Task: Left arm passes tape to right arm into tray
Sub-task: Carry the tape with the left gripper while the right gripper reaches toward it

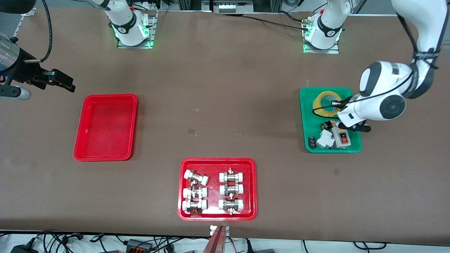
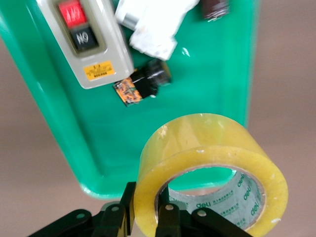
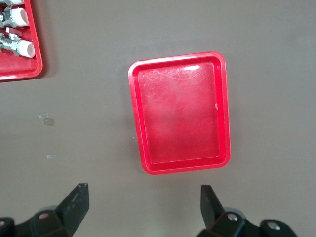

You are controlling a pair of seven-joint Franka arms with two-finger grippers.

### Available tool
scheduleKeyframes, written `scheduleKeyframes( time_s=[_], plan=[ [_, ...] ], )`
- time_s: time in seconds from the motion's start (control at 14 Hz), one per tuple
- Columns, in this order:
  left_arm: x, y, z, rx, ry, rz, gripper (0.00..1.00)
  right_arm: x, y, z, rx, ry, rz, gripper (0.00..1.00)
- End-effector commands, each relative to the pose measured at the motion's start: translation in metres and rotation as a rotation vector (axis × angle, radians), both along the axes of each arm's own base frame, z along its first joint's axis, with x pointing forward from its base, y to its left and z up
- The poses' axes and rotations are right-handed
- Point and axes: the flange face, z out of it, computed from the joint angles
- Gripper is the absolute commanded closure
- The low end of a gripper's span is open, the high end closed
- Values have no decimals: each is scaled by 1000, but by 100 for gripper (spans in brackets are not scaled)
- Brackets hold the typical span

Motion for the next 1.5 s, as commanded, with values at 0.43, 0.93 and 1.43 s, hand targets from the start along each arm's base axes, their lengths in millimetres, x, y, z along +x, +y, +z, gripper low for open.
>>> scheduleKeyframes(
  time_s=[0.43, 0.93, 1.43],
  plan=[
    [28, -237, 136, -151, -135, -163, 100, 14, 8, -34, 24, 71, 8, 0],
    [42, -371, 70, -365, -180, -107, 100, 20, 26, -80, 292, 221, 152, 0],
    [50, -410, 30, -540, -215, 16, 100, 47, 64, -127, 701, 250, 98, 0]
  ],
)
